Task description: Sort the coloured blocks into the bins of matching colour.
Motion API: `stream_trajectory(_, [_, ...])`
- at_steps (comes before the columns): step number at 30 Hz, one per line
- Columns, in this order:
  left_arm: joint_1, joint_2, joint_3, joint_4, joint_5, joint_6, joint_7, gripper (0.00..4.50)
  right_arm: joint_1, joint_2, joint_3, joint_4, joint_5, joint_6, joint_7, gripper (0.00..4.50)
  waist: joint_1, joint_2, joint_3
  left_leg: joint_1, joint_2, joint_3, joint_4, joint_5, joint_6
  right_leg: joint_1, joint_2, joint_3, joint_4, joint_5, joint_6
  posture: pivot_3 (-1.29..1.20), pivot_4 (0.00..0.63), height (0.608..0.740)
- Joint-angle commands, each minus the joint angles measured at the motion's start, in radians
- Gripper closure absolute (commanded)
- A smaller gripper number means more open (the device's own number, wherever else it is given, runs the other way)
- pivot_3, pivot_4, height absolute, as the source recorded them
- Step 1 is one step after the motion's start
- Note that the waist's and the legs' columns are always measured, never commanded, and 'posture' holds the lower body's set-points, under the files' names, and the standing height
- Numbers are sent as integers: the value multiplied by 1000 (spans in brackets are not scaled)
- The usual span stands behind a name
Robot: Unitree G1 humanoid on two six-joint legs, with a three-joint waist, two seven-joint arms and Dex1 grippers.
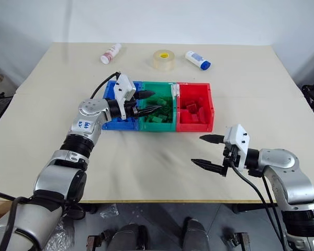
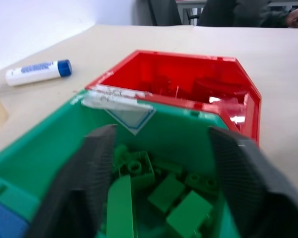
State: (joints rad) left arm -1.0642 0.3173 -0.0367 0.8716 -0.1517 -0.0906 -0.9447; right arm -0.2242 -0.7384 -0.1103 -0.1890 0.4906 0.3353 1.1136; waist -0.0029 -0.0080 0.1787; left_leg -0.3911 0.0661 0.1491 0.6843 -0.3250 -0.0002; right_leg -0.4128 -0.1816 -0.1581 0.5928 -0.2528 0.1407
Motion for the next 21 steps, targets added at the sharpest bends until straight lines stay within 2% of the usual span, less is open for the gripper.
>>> stream_trajectory(1, [13, 34, 48, -78, -65, -2, -90, 34, -10, -17, -25, -16, 16, -12, 10, 0, 0, 0, 0, 0, 0, 0, 0, 0, 0, 0, 0, 0, 0, 0, 0, 0, 150, 740])
stream_trajectory(6, [186, 127, 117, -338, -213, 126, -261, 34, -58, -42, -14, 58, 0, -35, 66, 0, -11, 0, 0, 1, 0, 0, 0, 0, 0, 0, 0, 1, 1, 0, 0, 0, 150, 740])
stream_trajectory(10, [318, 210, 153, -497, -258, 231, -251, 34, -113, -58, -1, 143, -16, -59, 110, 0, -22, 0, 0, 1, 0, 0, 0, 0, 0, 0, 0, 1, 2, 0, 0, 0, 150, 740])
stream_trajectory(14, [545, 355, 230, -640, -284, 308, -257, 34, -196, -82, 24, 288, -52, -104, 192, 0, -32, 0, 0, 2, 1, 0, 1, 0, 0, 0, 0, 2, 3, 0, 0, 0, 150, 740])
stream_trajectory(17, [612, 393, 274, -677, -324, 326, -268, 34, -239, -92, 29, 375, -72, -137, 232, 0, -24, 0, 0, 2, 1, 0, 0, 0, 0, 0, 0, 1, 3, 0, 0, 0, 150, 740])
stream_trajectory(21, [723, 468, 382, -623, -316, 242, -274, 34, -327, -108, 30, 564, -117, -200, 273, 0, -26, 0, 0, 2, 1, 1, 1, 0, 0, 0, -1, 2, 3, 0, 0, 0, 150, 740])
